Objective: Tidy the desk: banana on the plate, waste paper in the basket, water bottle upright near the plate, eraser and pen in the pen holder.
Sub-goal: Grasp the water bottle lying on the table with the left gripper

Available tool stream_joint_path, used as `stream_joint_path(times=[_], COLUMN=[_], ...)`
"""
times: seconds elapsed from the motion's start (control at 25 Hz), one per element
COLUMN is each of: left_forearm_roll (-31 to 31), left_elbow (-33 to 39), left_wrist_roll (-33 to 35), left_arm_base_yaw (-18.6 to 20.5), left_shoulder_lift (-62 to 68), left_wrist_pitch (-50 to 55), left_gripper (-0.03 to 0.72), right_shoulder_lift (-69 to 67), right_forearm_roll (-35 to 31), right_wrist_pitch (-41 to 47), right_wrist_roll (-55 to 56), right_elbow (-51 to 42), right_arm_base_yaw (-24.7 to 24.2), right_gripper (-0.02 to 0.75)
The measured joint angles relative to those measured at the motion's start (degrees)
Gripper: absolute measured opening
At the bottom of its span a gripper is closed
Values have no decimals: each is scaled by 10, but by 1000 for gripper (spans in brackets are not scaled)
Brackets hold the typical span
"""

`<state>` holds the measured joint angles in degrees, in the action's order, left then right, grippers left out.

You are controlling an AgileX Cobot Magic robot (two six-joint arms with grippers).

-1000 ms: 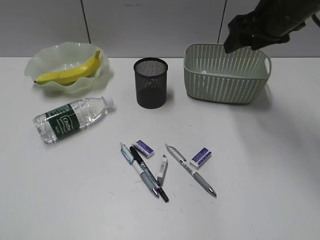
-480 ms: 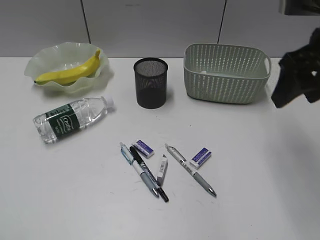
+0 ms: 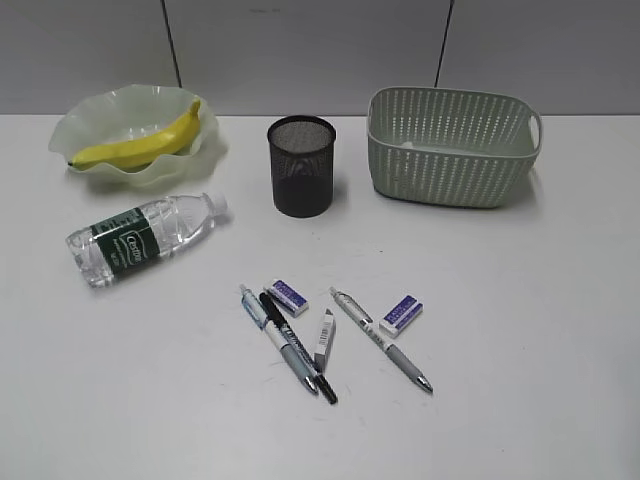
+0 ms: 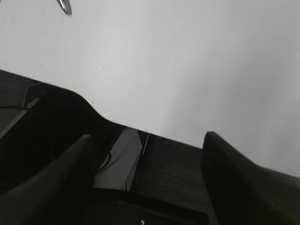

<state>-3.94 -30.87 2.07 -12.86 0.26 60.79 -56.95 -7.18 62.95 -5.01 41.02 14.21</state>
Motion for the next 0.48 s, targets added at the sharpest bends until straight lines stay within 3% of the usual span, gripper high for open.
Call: stream_joint_path(times=[0.28, 0.48], left_forearm_roll=[0, 0], left_elbow=[0, 0], left_wrist_roll=[0, 0], left_arm_base_yaw=[0, 0], left_shoulder_lift=[0, 0], left_wrist_pitch=[0, 0], left_gripper=[335, 335], right_shoulder_lift=[243, 413], right_forearm_roll=[2, 1], right_wrist_pitch=[-17, -29], right_wrist_roll=[-9, -15], right_elbow=[-95, -114], right_arm_base_yaw=[2, 2], right_gripper=[549, 549])
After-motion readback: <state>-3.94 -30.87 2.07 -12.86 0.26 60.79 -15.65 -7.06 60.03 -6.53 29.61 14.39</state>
